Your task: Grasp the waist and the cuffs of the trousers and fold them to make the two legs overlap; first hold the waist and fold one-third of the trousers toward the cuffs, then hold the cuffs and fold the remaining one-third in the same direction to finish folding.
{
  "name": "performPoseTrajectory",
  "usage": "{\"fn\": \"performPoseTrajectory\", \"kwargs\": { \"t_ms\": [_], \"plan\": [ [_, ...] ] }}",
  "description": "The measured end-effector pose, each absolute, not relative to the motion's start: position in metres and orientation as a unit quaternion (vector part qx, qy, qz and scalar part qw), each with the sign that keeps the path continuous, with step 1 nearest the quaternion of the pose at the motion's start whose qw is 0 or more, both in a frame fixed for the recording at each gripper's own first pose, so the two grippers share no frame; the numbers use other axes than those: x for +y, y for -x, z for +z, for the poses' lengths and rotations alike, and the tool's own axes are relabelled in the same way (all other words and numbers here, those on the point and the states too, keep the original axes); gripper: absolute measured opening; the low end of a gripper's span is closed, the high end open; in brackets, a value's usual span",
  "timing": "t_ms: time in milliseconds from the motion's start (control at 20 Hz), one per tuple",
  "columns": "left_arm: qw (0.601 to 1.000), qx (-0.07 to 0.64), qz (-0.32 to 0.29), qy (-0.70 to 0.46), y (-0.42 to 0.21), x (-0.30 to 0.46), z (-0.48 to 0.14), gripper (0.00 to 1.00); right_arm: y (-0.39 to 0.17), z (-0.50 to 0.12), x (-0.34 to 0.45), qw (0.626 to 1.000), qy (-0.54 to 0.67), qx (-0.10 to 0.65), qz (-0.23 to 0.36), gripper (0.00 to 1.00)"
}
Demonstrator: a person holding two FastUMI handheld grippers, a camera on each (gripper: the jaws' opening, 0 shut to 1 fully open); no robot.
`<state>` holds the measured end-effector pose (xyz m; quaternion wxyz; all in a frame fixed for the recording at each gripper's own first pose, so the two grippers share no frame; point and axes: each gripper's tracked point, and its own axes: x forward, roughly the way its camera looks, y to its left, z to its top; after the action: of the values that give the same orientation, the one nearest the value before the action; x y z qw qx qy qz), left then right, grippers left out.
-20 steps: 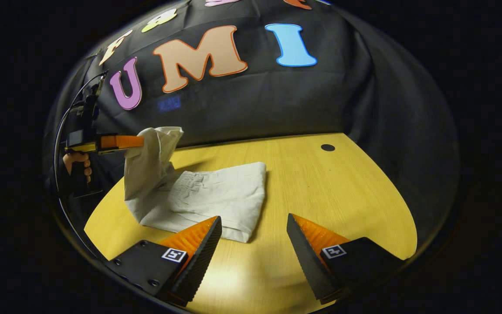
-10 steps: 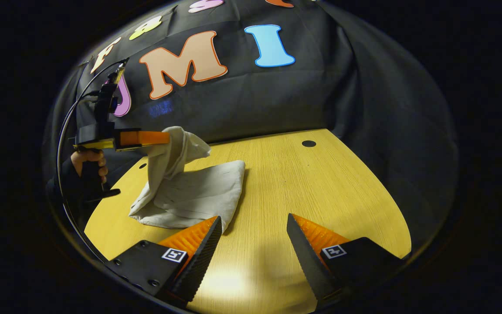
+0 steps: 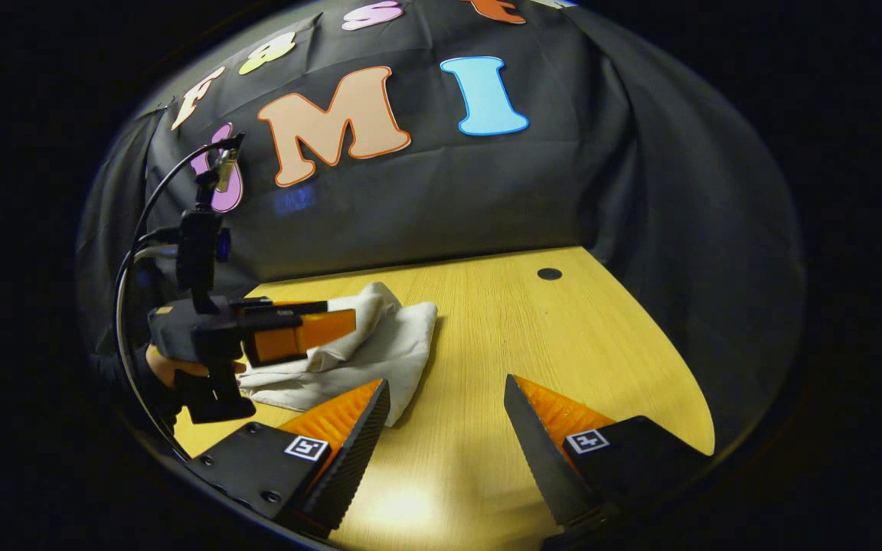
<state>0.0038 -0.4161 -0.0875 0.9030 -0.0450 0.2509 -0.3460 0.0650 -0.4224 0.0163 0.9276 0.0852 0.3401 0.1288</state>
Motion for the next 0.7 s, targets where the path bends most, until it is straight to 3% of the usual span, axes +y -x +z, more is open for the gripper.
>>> {"fn": "performPoseTrajectory", "kwargs": {
  "t_ms": [100, 450, 700],
  "plan": [
    [0.922, 0.226, -0.312, 0.039, -0.011, -0.391, -0.071, 0.97, -0.076, 0.034, -0.421, 0.938, -0.084, 0.313, 0.122, 0.97],
    [0.972, 0.087, -0.213, -0.049, -0.026, -0.264, 0.022, 0.96, -0.093, 0.14, -0.389, 0.973, -0.087, 0.181, 0.114, 0.96],
    [0.986, 0.068, -0.151, 0.002, -0.016, -0.195, 0.057, 0.96, -0.091, 0.202, -0.355, 0.983, -0.091, 0.107, 0.114, 0.92]
  ]
}}
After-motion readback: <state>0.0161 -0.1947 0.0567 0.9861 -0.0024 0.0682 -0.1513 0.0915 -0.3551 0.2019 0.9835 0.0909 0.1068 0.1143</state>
